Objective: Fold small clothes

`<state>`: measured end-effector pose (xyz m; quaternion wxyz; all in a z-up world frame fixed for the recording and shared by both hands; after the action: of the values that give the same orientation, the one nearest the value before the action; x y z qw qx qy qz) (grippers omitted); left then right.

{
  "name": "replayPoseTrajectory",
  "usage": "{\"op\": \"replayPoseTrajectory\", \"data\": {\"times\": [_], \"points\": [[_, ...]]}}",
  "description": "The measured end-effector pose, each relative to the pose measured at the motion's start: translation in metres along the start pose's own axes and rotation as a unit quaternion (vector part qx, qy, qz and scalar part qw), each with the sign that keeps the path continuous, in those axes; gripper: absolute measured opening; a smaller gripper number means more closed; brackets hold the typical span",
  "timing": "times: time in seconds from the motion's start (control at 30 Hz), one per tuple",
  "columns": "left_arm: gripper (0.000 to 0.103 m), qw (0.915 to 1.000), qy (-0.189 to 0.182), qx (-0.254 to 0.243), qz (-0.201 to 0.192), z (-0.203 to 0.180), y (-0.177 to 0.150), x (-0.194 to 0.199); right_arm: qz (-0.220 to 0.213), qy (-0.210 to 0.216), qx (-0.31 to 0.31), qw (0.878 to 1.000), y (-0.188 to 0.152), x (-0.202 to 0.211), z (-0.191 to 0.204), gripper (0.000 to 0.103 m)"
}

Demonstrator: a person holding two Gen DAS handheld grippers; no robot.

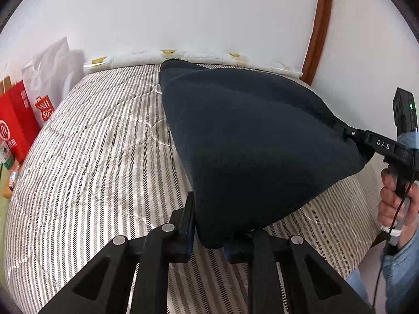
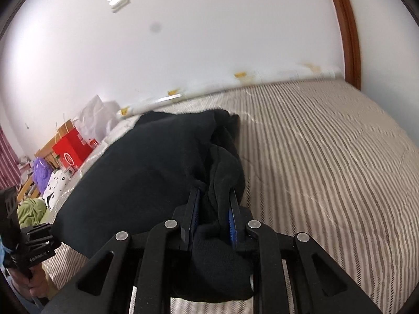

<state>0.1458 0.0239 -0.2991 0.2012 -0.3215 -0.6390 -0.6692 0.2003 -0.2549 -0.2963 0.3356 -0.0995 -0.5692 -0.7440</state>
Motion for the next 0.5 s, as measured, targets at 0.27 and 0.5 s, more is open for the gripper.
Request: {"op": "replayPoseTrajectory", "data": {"times": [0.27,0.5], "points": [[0.031,0.9985,-0.035,0.040,-0.010,0.020,-0.008,0.036,-0.022,-0.069,0.030,0.997,0.013,0.038,-0.015,0.029],[0.033,0.9966,-0.064,0.041,-0.032,0.013,0.009,0.057,-0.029,-0.032,0.078,0.996,0.022,0.033,0.028,0.029]]}}
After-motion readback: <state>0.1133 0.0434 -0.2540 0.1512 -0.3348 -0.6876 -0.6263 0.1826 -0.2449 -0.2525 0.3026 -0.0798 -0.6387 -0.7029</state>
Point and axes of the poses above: each gripper's, at about its wrist camera, not at the fingertips, and x roughly against the way its jaws point, z to its left, y to its top, the point moved 9 cm from there along -x, roughly the way its jaws point, and after that the axes turned 5 degrees about y, right-handed, at the moved point
